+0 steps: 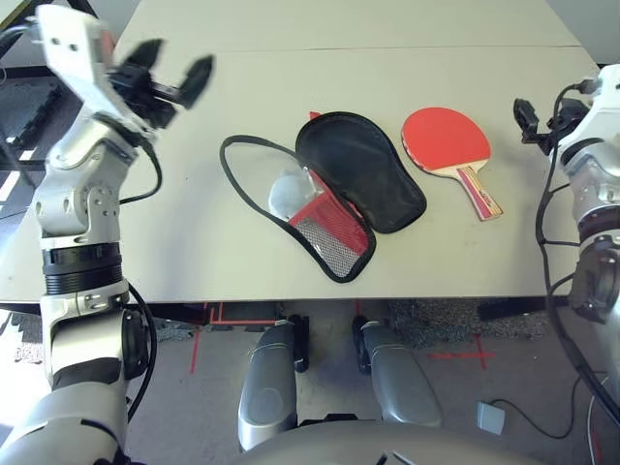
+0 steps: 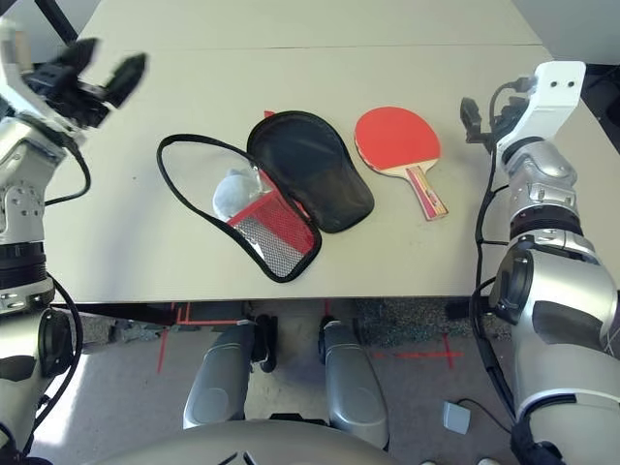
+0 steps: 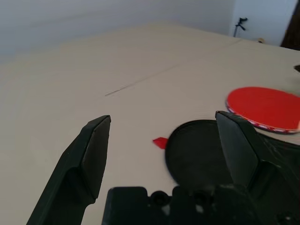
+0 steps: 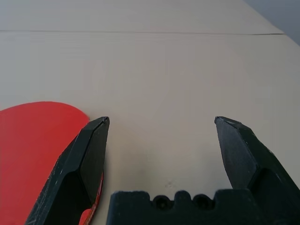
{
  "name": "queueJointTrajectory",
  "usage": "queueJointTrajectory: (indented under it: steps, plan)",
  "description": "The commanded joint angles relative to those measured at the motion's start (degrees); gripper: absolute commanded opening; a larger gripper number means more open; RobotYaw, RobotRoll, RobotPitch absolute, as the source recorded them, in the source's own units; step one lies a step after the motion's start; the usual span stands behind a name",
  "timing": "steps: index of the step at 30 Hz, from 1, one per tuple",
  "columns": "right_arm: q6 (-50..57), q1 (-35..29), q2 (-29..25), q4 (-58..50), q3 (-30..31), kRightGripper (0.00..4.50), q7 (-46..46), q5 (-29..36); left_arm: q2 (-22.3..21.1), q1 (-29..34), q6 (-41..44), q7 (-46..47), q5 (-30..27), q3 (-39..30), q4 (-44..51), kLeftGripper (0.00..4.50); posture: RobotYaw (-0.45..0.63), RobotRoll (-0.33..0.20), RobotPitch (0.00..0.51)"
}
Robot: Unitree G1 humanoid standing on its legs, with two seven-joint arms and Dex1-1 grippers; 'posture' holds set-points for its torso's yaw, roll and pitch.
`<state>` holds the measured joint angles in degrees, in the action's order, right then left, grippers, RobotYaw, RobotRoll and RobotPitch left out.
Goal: Store the ping-pong paddle in its case and zip it.
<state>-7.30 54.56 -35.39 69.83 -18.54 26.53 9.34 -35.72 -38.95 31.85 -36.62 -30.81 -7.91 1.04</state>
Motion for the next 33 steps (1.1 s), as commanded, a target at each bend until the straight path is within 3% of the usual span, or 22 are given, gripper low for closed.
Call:
queueJointTrajectory:
  steps: [1, 5, 13, 18, 24, 33]
  plan:
    - [5.67, -0.6, 0.24, -3.59, 0.81, 4.46, 0.66, 0.45, -0.9, -1.31, 4.38, -4.78, -1.36, 3.69, 3.04, 4.5, 0.02, 0.0, 0.238]
    - [19.61, -1.21, 0.45, -13.57, 3.13, 4.46, -2.2, -0.35, -0.49, -2.32, 5.26, -8.05, -0.53, 5.91, 2.03, 4.5, -0.03, 0.0, 0.241]
    - [65.58, -3.21, -3.77, -45.3, 12.63, 4.46, 0.0, 0.08, 1.75, -3.98, 2.73, -11.42, 2.41, 8.99, -1.96, 4.5, -0.08, 0.0, 0.225]
    - [82.71, -2.5, -5.63, -57.45, 18.28, 4.46, 2.61, 2.47, 3.1, -4.96, 1.22, -12.69, 4.2, 10.3, -3.82, 4.5, -0.09, 0.0, 0.216]
    - [93.47, -1.74, -5.34, -62.45, 22.5, 4.46, 2.83, 4.36, 4.26, -5.1, 1.07, -13.49, 5.07, 10.61, -3.99, 4.5, -0.08, 0.0, 0.22]
    - [93.84, -5.27, -2.68, -62.62, 25.47, 4.46, 1.0, 4.18, 4.98, -3.29, 1.74, -12.89, 5.08, 10.72, -1.29, 4.5, -0.06, 0.0, 0.228]
